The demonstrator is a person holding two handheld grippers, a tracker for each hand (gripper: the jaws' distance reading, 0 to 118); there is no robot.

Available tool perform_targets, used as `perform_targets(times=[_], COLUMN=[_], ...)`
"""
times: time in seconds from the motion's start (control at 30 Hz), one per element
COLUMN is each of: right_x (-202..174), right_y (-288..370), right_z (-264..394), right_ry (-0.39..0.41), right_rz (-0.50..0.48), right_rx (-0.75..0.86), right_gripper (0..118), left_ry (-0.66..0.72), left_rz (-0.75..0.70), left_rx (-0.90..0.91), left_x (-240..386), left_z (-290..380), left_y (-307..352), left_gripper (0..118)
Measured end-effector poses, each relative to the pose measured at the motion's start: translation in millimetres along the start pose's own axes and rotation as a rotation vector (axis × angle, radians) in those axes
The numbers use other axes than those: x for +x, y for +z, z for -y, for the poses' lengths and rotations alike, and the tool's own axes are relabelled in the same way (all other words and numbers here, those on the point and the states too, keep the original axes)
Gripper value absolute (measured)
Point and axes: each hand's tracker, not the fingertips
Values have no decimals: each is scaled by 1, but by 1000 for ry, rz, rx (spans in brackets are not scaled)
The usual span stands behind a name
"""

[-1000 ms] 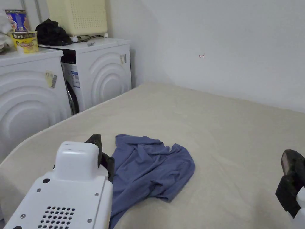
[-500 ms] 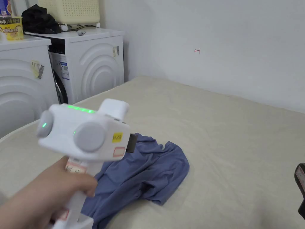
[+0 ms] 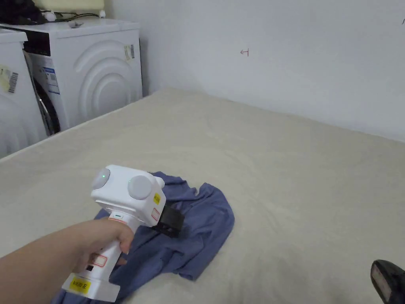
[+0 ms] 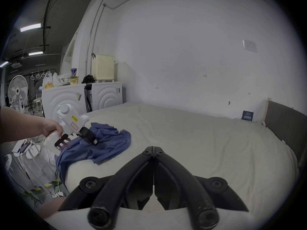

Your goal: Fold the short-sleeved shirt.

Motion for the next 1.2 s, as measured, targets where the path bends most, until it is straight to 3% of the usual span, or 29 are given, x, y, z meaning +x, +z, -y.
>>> perform_targets(times=[0.13, 0.2, 0.23, 0.3, 0.33, 0.4, 0.53, 0.73, 0.9, 1.07, 1.2], right_x=[-2, -2, -1, -1, -1, 1, 7, 24, 43, 64, 83], right_y=[-3, -4, -4, -4, -4, -3, 4, 27, 49, 76, 108], right_z=[4, 5, 6, 5, 5, 4, 0, -9, -18, -26, -30], right_ry=[-8, -3, 2, 17, 20, 11, -45, -56, -96, -137, -162], right_rz=[-14, -28, -35, -36, -35, -34, -42, -8, 28, 75, 145], right_rx=[-16, -25, -29, -33, -31, -25, -14, 26, 91, 149, 215], right_gripper=[0, 0, 0, 0, 0, 0, 0, 0, 0, 0, 0], left_ry=[-48, -23, -14, -67, -108, -126, -23, 89, -32, -200, -310], left_rz=[-43, -22, -21, -12, -55, -73, -15, 58, 114, 201, 368], left_rx=[-112, -81, -3, 55, 95, 107, 125, 390, 618, 742, 756], left_x=[6, 5, 4, 9, 16, 13, 9, -6, 30, 127, 214], left_z=[15, 14, 9, 10, 19, 31, 35, 19, 2, -18, -24], left_y=[-7, -17, -19, -6, 9, 16, 39, 134, 244, 332, 360], left_gripper=[114, 110, 96, 31, 7, 7, 7, 7, 7, 7, 7])
